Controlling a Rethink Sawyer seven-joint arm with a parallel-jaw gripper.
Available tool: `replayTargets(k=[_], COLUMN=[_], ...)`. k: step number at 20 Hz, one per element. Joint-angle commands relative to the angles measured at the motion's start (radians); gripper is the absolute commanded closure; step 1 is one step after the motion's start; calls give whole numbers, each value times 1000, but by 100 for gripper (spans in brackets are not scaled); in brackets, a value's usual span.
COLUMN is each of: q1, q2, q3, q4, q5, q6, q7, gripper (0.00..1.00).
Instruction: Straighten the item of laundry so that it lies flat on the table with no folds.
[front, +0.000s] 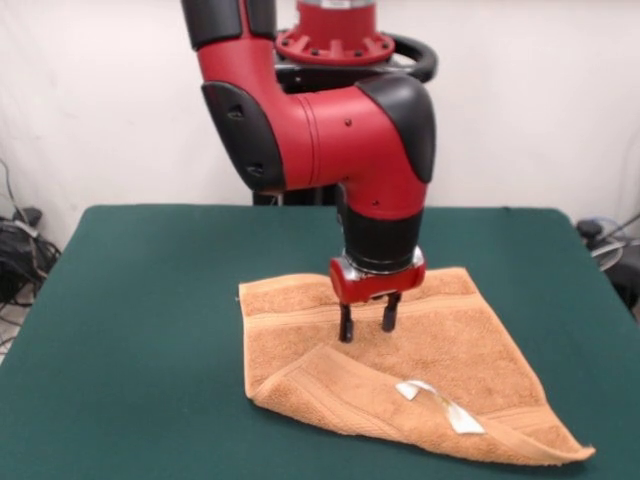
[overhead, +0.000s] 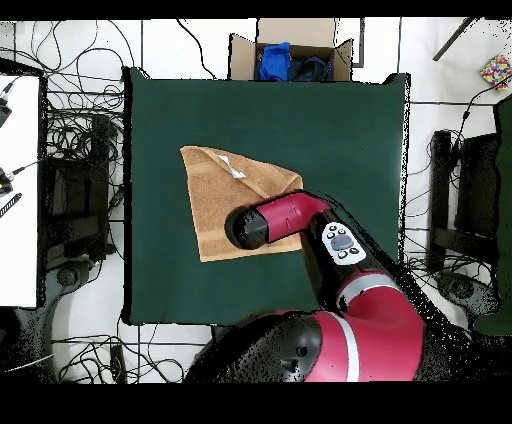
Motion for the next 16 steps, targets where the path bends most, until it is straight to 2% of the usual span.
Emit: replayTargets(k=[1, 16], q1=[56, 36], q2=[158, 116], q3=[64, 81], q4=[-227, -207], q5=[16, 33], q6=[-31, 24], q7=[29, 5], gripper=[0, 0])
